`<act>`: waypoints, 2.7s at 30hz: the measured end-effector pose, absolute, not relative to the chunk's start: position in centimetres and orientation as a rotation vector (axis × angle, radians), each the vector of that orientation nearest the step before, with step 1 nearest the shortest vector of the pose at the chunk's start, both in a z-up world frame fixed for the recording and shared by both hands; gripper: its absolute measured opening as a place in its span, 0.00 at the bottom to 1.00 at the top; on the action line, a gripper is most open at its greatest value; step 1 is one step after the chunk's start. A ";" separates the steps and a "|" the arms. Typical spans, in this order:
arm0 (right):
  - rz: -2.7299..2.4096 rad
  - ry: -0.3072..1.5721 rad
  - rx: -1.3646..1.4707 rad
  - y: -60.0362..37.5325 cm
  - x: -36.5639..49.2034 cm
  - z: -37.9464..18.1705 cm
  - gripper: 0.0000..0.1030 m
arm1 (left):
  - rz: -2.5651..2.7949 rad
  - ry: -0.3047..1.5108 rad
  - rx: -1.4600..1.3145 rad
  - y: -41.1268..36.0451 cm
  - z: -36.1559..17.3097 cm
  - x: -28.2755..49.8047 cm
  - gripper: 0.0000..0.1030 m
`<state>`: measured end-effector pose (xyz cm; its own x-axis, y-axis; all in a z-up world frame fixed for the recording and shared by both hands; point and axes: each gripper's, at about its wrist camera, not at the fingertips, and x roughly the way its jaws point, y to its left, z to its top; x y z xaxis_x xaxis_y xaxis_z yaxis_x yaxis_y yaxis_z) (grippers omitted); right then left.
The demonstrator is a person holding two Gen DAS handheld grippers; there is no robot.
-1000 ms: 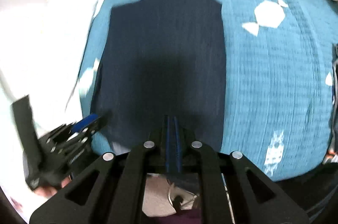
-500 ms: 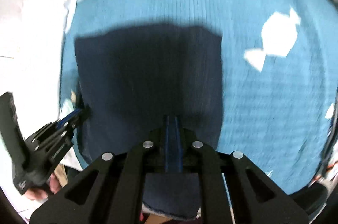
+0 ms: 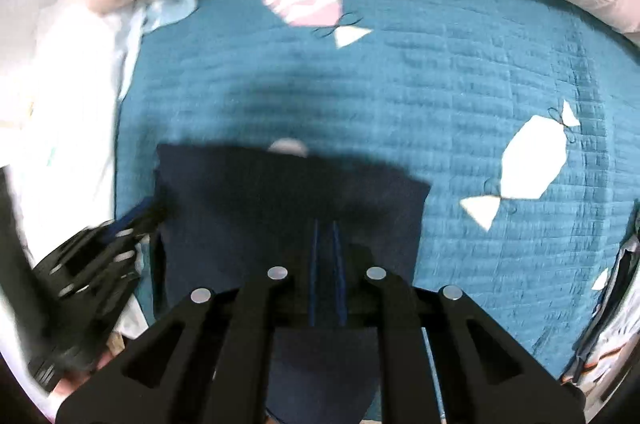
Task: Fold large clothes
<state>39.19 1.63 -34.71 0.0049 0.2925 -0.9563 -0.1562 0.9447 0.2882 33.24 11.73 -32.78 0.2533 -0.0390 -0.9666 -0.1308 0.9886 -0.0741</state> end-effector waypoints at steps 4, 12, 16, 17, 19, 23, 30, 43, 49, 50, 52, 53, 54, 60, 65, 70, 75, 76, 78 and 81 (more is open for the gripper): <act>0.297 1.616 0.213 1.0 40.8 -42.7 0.09 | 0.166 1.532 -0.177 12.7 -41.9 37.5 0.09; 0.378 1.586 0.262 -1.5 39.1 -38.1 0.30 | 0.075 1.488 -0.115 13.2 -37.0 35.5 0.24; 0.316 1.480 0.277 -4.4 37.8 -35.6 0.85 | 0.039 1.410 -0.069 13.6 -33.7 33.3 0.60; 0.306 1.459 0.269 -5.0 37.3 -34.9 0.85 | 0.031 1.408 -0.049 13.7 -33.0 32.4 0.64; 0.320 1.472 0.267 -5.8 36.7 -34.6 0.85 | 0.030 1.392 -0.029 14.0 -31.9 30.8 0.65; 0.303 1.466 0.253 -7.1 34.4 -34.1 0.85 | 0.042 1.360 -0.034 14.5 -30.5 28.1 0.66; 0.327 1.444 0.220 -8.1 30.1 -35.3 0.85 | 0.037 1.335 -0.017 15.3 -30.8 24.0 0.74; 0.487 1.423 0.260 -4.5 25.5 -41.8 0.85 | 0.000 1.402 -0.128 18.8 -37.1 19.6 0.76; 0.469 1.406 0.478 -4.4 25.3 -43.5 0.88 | -0.025 1.387 -0.429 22.6 -39.9 18.3 0.86; 0.464 1.394 0.470 -3.9 25.2 -43.3 0.88 | -0.025 1.372 -0.453 22.9 -40.0 18.1 0.88; 0.452 1.384 0.434 -3.1 25.0 -43.1 0.88 | -0.049 1.343 -0.446 22.7 -40.3 17.8 0.92; 0.441 1.378 0.423 -2.8 24.9 -43.0 0.87 | -0.054 1.337 -0.414 22.3 -40.3 17.7 0.94; 0.438 1.372 0.423 -2.8 24.8 -42.9 0.86 | -0.052 1.332 -0.380 21.8 -40.3 17.6 0.95; 0.454 1.372 0.488 -4.3 24.5 -41.3 0.51 | -0.085 1.384 -0.336 20.6 -40.2 18.0 0.90; 0.466 1.339 0.550 -5.4 24.2 -39.1 0.34 | -0.193 1.452 -0.387 21.0 -39.1 17.9 0.54; 0.453 1.372 0.579 -7.3 24.6 -39.2 0.34 | -0.288 1.511 -0.503 20.7 -40.8 18.1 0.57; 0.454 1.440 0.608 -8.0 25.0 -41.5 0.48 | -0.353 1.498 -0.646 21.1 -41.5 18.8 0.69; 0.453 1.445 0.597 -7.8 25.1 -41.8 0.56 | -0.353 1.497 -0.636 21.2 -41.5 18.7 0.61; 0.453 1.505 0.632 -7.2 25.3 -43.4 0.85 | -0.371 1.497 -0.637 21.8 -41.5 18.4 0.50; 0.480 1.535 0.553 -5.3 25.5 -44.1 0.92 | -0.410 1.470 -0.695 23.3 -41.0 17.3 0.33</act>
<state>25.54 -5.34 -44.13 -0.0099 0.6114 -0.7912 0.0511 0.7906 0.6103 17.26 23.29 -40.95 0.0843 -0.6447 -0.7598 -0.1589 0.7440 -0.6490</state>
